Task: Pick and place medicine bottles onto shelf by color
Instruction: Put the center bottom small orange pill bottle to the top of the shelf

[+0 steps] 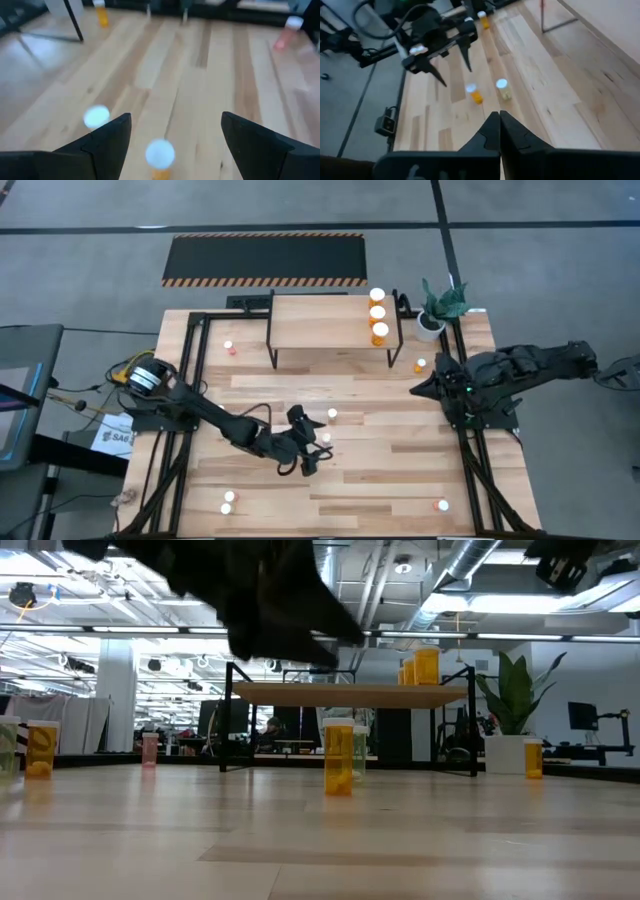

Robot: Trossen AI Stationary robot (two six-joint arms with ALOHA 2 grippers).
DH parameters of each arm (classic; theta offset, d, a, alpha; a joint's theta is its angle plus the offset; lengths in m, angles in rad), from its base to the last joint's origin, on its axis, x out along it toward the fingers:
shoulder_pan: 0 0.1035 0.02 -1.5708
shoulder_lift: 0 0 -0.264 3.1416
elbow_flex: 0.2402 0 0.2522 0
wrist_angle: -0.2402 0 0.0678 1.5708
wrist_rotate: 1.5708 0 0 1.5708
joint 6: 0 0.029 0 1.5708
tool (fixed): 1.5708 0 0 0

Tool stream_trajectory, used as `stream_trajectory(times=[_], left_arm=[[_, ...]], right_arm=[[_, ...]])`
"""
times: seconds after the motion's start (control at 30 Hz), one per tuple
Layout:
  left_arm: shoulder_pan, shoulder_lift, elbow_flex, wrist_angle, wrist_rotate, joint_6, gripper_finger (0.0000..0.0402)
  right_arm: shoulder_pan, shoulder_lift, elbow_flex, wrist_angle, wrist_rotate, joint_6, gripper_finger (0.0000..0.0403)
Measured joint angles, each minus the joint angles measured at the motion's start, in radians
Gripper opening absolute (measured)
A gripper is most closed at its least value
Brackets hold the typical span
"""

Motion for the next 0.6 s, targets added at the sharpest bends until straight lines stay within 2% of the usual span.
stream_trajectory(times=[0.17, 0.37, 0.6], left_arm=[[0.003, 0.090, 0.000, 0.105, 0.050, -0.002, 0.0297], [0.003, 0.144, -0.001, 0.121, -0.024, 0.002, 0.0297], [0.017, 0.142, -0.001, 0.109, -0.026, 0.011, 0.0294]], right_arm=[[0.000, -0.002, -0.033, 0.023, 0.003, 0.031, 0.0013], [-0.002, -0.002, -0.043, 0.029, 0.003, 0.051, 0.0013], [-0.002, -0.001, -0.043, 0.030, 0.003, 0.058, 0.0014]])
